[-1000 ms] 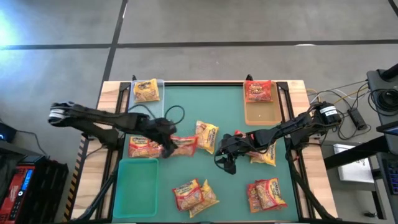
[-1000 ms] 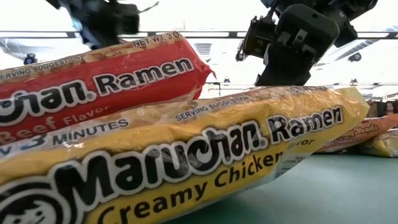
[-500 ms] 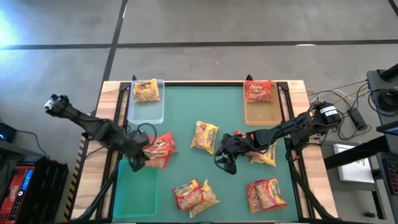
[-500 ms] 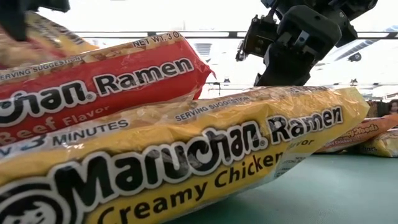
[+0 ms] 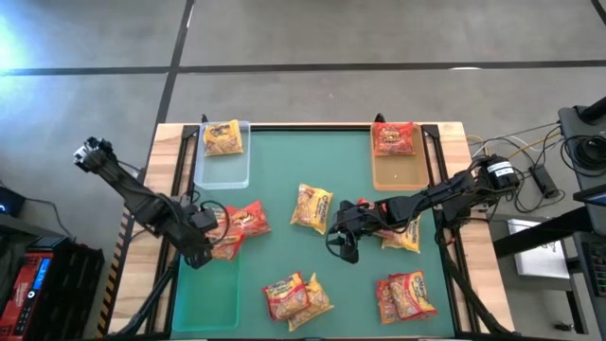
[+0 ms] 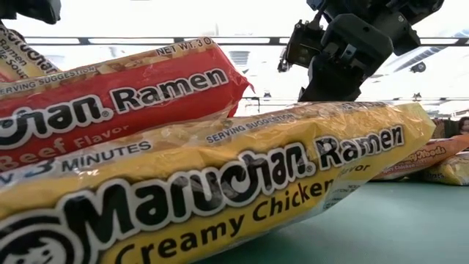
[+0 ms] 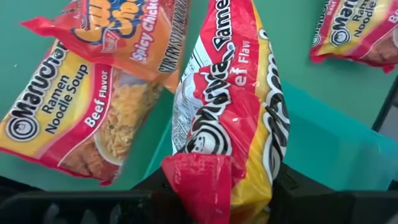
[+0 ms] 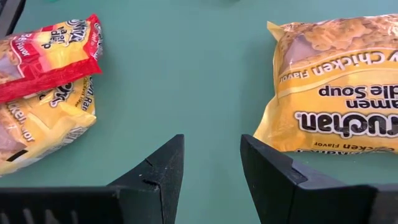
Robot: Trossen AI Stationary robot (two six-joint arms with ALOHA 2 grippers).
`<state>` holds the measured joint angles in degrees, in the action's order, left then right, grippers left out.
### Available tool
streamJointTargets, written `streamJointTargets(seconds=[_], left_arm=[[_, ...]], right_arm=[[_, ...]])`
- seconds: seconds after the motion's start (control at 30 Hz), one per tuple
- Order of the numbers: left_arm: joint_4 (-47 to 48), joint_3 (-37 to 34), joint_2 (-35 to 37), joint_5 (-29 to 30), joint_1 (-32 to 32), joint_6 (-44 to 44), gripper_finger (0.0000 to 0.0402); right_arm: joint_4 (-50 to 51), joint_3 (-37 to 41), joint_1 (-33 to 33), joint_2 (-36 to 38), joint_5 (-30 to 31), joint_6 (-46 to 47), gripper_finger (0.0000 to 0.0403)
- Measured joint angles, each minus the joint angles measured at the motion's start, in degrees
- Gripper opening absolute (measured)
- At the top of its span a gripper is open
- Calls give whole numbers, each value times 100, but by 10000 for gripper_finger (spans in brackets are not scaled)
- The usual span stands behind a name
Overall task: Sort Maruchan noodles
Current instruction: Put the red noodle pack into the green bin
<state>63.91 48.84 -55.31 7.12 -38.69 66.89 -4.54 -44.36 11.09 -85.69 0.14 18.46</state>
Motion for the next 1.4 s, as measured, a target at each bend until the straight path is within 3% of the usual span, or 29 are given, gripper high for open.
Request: streamJointTargets(seconds=[0.33,0.7,0.9,1.07,1.23,1.4], left_arm=[[139,-61,-497,235,6,-35,115],[564,-61,-690,-453,6,78,149],[619,-61,-671,-1136,5,269,153],[825,-61,-668,-1101,7,284,153],[1057,-61,-666,-545,17,456,153],[961,-17,-664,-1027,17,390,153]], right_arm=[[-14,0,-2,0,-2,-4,152],[-26,0,-34,0,-9,-116,152],[-28,0,-114,1,-7,-114,152],[-34,0,-181,2,-7,-145,155],[-38,0,-203,2,-7,-150,155],[-28,0,-203,2,-11,-46,153]])
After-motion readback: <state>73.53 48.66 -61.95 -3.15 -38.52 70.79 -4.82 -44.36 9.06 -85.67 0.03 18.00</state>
